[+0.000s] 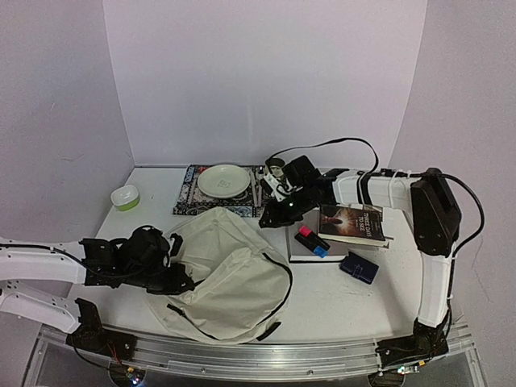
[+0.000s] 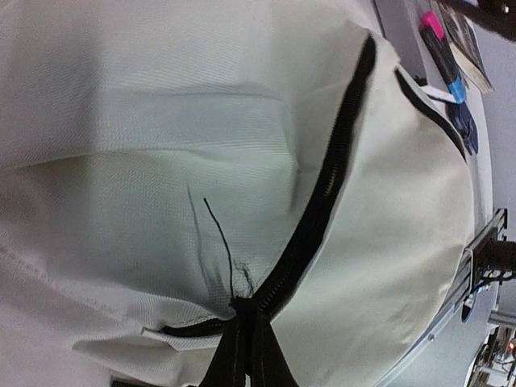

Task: Pack the student bag
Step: Hold the lower front pocket of the student bag.

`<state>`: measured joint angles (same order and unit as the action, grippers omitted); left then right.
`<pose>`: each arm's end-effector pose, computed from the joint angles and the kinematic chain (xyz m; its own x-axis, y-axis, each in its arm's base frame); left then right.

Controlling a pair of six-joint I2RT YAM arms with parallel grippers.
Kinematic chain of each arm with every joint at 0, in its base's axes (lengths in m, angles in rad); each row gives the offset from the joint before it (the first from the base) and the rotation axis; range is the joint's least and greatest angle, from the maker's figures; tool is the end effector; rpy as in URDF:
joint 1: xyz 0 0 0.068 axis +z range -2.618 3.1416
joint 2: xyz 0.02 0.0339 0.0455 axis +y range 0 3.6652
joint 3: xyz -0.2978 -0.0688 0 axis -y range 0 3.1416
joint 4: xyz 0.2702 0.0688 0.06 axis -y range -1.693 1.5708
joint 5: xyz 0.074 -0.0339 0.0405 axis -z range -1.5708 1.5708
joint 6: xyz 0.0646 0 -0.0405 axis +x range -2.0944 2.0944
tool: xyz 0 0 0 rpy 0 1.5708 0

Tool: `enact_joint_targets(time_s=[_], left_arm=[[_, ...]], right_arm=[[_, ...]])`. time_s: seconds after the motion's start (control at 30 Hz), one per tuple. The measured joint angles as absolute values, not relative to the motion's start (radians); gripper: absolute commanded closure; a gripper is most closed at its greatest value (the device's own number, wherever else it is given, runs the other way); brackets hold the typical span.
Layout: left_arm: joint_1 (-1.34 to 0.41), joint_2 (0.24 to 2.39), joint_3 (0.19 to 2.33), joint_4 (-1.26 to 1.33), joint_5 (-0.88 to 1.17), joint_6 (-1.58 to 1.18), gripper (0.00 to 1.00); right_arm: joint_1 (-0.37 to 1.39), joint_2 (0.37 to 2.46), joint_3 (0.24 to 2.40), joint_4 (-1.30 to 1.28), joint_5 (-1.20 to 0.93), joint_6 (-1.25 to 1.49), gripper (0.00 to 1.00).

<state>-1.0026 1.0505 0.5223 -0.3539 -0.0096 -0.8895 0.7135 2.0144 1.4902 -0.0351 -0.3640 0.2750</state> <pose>0.1209 -0.1882 0.1805 -0.9138 -0.0121 -0.4060 0.2060 0.8476 -0.4890 0.3824 0.3614 0.2279 -0.6141 -0.1960 -0.7645 -0.6993 0.5842 0.4120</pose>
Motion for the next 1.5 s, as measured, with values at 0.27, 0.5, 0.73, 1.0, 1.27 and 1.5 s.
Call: enact_joint_targets(time_s=[0.27, 0.5, 0.73, 1.0, 1.27, 1.5], left_arm=[[-1.059, 1.159, 0.588, -0.276, 0.001, -0.886, 1.00], [-1.060, 1.188, 0.609, -0.234, 0.002, -0.868, 1.00], [-1.060, 1.200, 0.609, -0.207, 0.025, -0.862, 1.00], [-1.061, 1.180, 0.582, -0.173, 0.031, -0.874, 0.91], [-1.061, 1.095, 0.574, -0.268, -0.053, -0.877, 0.67], [-1.061, 1.148, 0.744, -0.403, -0.156, -0.764, 0.51]], right_arm=[[0.783, 2.005, 1.519, -0.043, -0.276, 0.271, 0.30], [0.897, 1.950, 1.446, -0.054, -0.162, 0.363, 0.16], [0.984, 1.955, 1.422, -0.055, -0.046, 0.459, 0.13], [0.994, 2.027, 1.398, -0.025, 0.056, 0.498, 0.12], [0.997, 2.028, 1.271, 0.046, 0.094, 0.499, 0.23], [0.997, 2.004, 1.198, 0.155, 0.080, 0.504, 0.53]])
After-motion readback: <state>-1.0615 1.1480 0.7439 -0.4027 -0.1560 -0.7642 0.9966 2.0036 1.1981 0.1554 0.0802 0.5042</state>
